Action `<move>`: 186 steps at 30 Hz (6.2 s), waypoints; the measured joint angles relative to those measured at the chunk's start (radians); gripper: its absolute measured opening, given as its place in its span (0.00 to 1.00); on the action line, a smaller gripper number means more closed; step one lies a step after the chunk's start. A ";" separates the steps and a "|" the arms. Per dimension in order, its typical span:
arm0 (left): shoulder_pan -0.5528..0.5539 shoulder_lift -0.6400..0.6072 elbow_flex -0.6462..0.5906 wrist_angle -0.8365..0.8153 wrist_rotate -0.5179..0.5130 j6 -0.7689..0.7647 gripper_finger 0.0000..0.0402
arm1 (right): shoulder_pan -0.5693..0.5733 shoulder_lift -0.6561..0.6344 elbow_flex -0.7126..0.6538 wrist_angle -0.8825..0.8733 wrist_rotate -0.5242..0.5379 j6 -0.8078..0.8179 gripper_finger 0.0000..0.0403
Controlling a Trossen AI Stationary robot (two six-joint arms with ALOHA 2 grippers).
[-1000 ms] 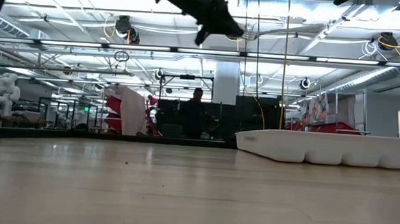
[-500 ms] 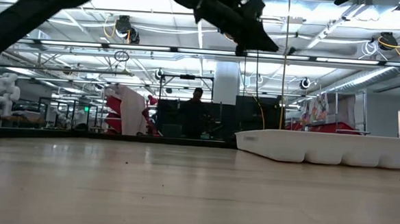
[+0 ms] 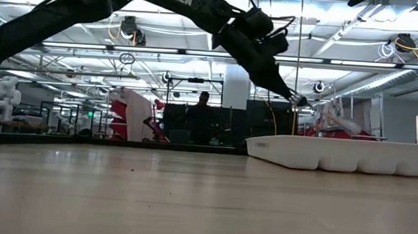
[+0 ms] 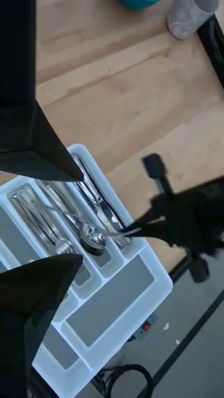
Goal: Sort silverware
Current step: Put the fork into the silverware tray, then return to Home Position
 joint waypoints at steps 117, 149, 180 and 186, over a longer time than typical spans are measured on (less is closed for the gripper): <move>0.042 -0.255 0.065 -0.187 0.098 -0.236 0.32 | -0.762 -0.339 -1.284 1.295 -0.577 -0.107 0.00; 0.050 -0.520 0.063 -0.367 0.075 -0.206 0.32 | -0.987 -0.221 -1.387 1.424 -0.793 -0.236 0.48; 0.051 -1.149 0.019 -0.682 -0.209 -0.343 0.30 | -0.989 -0.736 -0.297 0.349 -0.663 -0.337 0.49; 0.051 -1.294 -0.285 -0.495 -0.183 -0.371 0.30 | -0.985 -0.902 -0.586 0.630 -0.990 -0.382 0.49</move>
